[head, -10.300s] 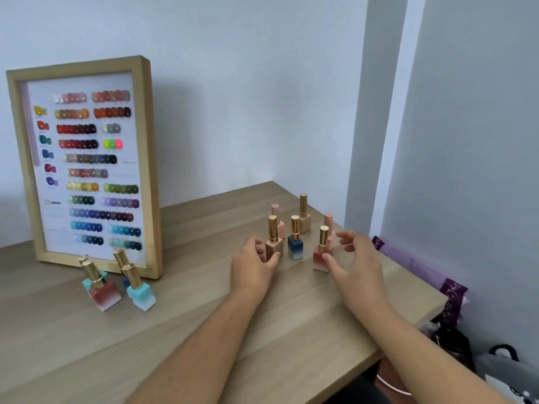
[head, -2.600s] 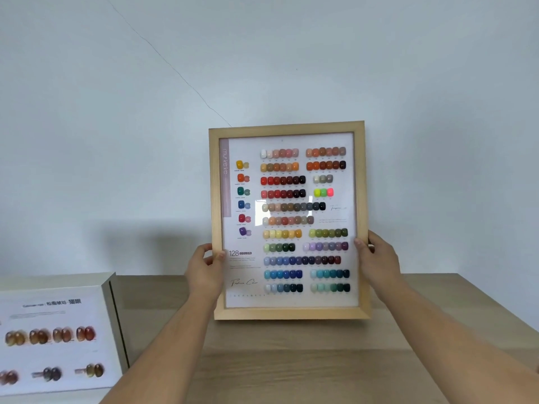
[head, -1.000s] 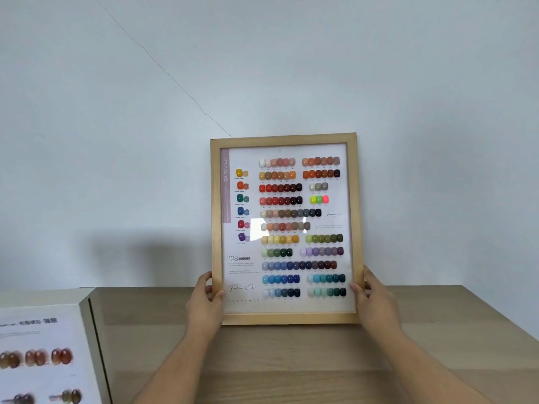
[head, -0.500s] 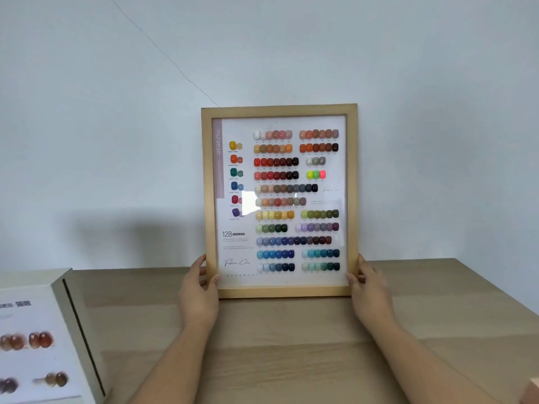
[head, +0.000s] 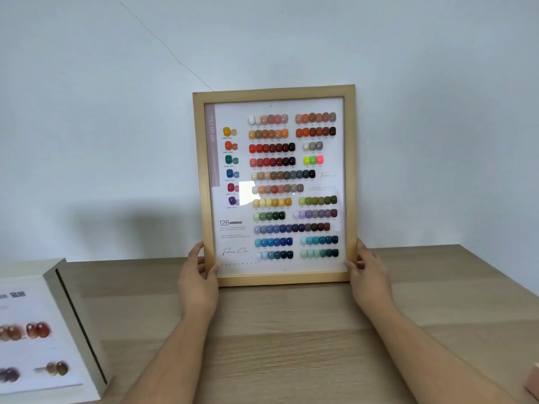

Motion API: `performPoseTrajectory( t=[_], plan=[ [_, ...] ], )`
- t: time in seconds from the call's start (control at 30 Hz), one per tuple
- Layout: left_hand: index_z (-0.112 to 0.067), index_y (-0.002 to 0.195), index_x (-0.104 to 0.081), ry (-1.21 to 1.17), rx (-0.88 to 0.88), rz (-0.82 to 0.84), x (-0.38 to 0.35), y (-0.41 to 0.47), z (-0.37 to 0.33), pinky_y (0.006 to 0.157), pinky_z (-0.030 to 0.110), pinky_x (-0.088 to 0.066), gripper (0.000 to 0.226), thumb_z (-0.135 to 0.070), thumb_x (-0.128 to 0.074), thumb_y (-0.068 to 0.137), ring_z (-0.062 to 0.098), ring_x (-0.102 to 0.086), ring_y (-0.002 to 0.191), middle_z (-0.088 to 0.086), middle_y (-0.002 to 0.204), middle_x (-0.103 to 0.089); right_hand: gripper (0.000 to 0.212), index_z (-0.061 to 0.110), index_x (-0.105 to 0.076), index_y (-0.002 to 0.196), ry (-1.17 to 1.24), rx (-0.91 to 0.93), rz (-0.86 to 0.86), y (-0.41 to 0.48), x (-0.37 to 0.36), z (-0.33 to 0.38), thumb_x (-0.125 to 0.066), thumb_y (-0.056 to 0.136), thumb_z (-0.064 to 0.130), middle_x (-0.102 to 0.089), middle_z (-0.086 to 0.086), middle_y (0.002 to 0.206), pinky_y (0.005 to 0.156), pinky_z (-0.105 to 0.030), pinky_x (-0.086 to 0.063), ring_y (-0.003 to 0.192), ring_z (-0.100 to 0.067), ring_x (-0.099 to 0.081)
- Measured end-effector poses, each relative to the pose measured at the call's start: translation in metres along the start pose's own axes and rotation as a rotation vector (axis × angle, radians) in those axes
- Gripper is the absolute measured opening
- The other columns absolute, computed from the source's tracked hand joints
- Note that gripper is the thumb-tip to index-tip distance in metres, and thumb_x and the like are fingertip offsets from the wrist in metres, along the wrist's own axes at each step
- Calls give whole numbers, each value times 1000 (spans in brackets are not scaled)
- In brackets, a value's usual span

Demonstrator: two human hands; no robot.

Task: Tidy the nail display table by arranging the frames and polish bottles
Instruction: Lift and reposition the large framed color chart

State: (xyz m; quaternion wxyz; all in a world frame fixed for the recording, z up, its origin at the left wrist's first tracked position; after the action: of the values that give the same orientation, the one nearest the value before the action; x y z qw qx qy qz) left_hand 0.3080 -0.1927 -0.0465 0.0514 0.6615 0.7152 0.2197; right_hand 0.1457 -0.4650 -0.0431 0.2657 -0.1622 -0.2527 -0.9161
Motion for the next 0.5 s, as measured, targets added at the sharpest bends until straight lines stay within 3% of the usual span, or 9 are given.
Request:
performPoseTrajectory(
  t=[0.2,0.37,0.5],
  plan=[
    [-44,135,-33,-13,-69,7,4,-5,-7,91,29,-43,68,-22,-69,81,8,-50,108,-11,123,-49,66,49,-17,141,-60,145,-51,-6,1,6,-53,92,25,-46,-4,126,87,-32,-43,101,-17,-50],
    [-44,137,-32,117,-131,3,3,-1,-7,96,35,-45,68,-5,-58,87,10,-48,111,-2,133,-48,70,49,-14,142,-93,149,-54,0,-3,3,-51,92,17,-49,-2,121,78,-25,-40,91,-11,-46],
    [-43,138,-30,194,-195,6,2,4,-7,92,29,-43,73,-2,-59,85,8,-48,105,0,130,-49,72,49,-15,142,-90,158,-67,3,-4,1,-52,91,13,-50,0,116,75,-23,-38,88,-10,-46]
  ],
)
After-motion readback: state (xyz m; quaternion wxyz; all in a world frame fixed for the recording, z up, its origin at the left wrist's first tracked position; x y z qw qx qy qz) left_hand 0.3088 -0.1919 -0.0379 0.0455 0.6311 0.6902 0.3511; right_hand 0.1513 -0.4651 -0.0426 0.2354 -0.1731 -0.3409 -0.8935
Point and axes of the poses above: each hand's wrist, its own y-axis towards the middle knuckle, its own x-axis out of the back of the hand, z = x × y, the point moved 2 cm from there along y, towards the middle knuckle
